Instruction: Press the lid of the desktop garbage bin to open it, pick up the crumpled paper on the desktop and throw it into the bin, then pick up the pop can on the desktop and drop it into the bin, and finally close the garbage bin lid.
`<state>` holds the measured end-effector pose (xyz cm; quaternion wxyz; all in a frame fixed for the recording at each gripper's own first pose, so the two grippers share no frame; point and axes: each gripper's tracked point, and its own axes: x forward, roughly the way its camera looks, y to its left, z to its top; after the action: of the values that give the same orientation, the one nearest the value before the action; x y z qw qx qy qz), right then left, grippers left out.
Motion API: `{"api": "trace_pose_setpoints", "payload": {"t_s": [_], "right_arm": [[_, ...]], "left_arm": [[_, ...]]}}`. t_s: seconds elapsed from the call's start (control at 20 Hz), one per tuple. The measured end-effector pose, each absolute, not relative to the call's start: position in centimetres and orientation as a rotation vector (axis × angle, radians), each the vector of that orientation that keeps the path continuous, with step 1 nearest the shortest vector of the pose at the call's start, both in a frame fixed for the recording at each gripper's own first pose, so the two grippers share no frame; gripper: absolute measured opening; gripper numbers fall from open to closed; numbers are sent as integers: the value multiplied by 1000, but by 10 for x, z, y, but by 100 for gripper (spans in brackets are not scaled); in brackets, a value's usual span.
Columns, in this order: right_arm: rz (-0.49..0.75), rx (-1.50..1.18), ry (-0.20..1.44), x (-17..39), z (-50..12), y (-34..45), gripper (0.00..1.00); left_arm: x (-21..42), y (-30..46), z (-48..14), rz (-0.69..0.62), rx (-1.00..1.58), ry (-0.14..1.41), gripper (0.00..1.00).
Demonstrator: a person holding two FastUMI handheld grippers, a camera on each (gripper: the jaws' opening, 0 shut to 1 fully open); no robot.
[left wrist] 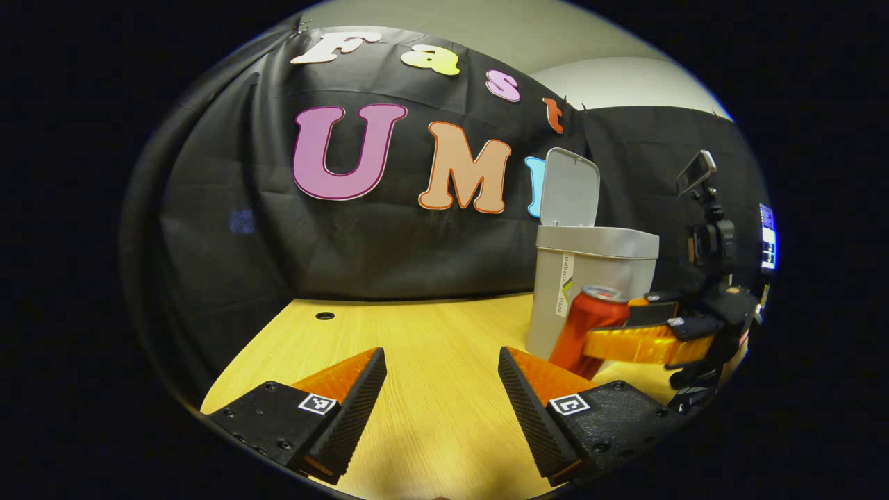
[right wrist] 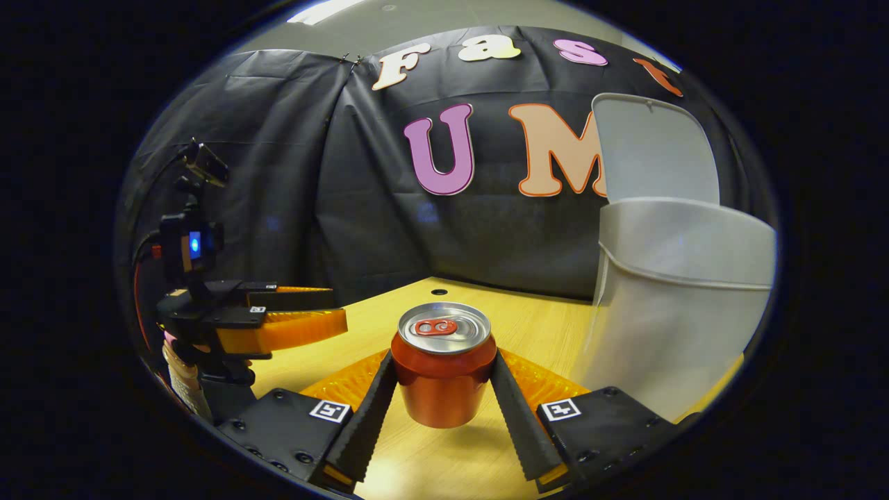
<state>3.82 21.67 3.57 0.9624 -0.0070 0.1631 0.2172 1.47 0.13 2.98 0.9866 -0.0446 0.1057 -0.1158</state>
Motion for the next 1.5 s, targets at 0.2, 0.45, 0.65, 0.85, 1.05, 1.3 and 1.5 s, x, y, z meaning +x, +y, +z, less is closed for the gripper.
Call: {"api": "trace_pose_setpoints", "payload": {"t_s": [0.2,0.45,0.65,0.85,1.05,1.3,1.5], "right_arm": [[410,-69,282,35,79,197,84],[360,-64,195,38,144,173,84],[322,-68,110,41,199,156,84],[279,-68,67,51,239,135,84],[172,-103,51,77,260,93,84],[50,-103,126,117,241,40,84],[6,-57,207,143,212,16,84]], "left_arm": [[17,2,25,-231,-101,225,95],[20,7,18,-215,-113,248,95],[20,13,16,-203,-109,250,95],[20,16,17,-197,-109,251,95],[19,17,20,-194,-104,243,95],[20,19,20,-190,-101,244,94],[20,20,18,-188,-101,246,95]]}}
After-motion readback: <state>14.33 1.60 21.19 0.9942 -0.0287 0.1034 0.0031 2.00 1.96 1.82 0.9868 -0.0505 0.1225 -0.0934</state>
